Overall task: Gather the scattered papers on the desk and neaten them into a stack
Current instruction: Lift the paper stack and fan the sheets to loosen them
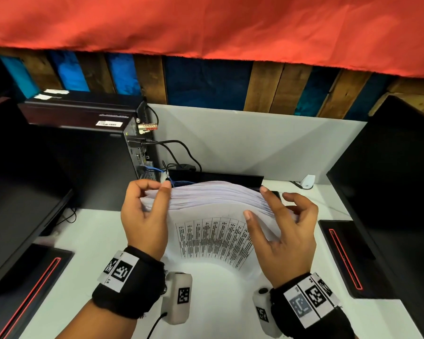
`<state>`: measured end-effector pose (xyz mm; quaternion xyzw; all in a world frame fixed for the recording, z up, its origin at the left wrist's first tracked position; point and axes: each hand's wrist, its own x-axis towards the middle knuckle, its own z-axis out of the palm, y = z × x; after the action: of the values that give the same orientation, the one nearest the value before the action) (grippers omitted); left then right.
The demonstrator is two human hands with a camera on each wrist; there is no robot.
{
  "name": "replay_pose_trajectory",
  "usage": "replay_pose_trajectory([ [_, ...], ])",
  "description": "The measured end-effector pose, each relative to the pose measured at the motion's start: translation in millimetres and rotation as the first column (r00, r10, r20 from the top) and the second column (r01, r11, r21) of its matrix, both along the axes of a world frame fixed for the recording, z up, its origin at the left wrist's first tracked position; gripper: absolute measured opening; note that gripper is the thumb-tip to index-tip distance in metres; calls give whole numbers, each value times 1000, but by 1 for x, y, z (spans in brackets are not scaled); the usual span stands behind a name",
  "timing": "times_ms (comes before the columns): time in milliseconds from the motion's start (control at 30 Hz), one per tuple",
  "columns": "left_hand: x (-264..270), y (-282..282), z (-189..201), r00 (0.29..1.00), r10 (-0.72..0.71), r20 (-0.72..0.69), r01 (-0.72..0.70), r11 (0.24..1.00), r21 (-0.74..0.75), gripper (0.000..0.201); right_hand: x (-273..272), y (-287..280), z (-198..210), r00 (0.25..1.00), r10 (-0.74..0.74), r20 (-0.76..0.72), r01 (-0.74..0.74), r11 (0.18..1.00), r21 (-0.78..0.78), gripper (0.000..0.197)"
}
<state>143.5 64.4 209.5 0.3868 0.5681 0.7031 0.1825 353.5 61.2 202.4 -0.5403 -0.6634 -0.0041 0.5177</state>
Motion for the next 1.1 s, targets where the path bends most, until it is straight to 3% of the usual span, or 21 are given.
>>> replay_pose_trajectory([
  [167,-2,-2,-1,992,-117,42,116,993,37,25,4,4,1,994,46,-102,-47,999,-7,44],
  [233,-10,-4,-6,973,-227,37,225,973,59,33,8,4,1,956,116,-268,-132,990,-44,66],
  [333,-26,-6,-18,882,-460,98,456,888,67,75,19,7,-6,818,113,-564,-281,934,-220,106],
  [400,-33,-6,-25,816,-554,164,557,830,34,95,27,14,-19,726,134,-675,-435,849,-299,116],
  [467,-39,-4,-32,759,-612,223,632,775,-24,109,36,23,-27,634,190,-750,-599,734,-320,114],
  [600,-47,3,-42,678,-672,299,729,668,-149,107,42,35,-32,480,296,-826,-814,502,-293,85],
  [667,-46,6,-42,639,-701,316,765,620,-172,99,43,38,-33,467,263,-844,-833,451,-320,77],
  [733,-44,10,-41,624,-718,308,780,596,-191,92,45,41,-38,480,231,-847,-830,431,-353,83],
  [800,-46,11,-41,617,-723,311,786,586,-195,90,48,43,-41,527,202,-825,-802,439,-405,90],
  [867,-48,11,-41,595,-730,336,803,558,-209,90,50,44,-45,580,184,-793,-765,457,-454,80],
  [967,-47,8,-45,621,-694,364,784,561,-267,91,43,41,-45,628,160,-762,-712,514,-479,49],
  [1100,-41,10,-47,668,-647,369,741,623,-250,88,36,39,-42,639,112,-761,-624,654,-427,48],
])
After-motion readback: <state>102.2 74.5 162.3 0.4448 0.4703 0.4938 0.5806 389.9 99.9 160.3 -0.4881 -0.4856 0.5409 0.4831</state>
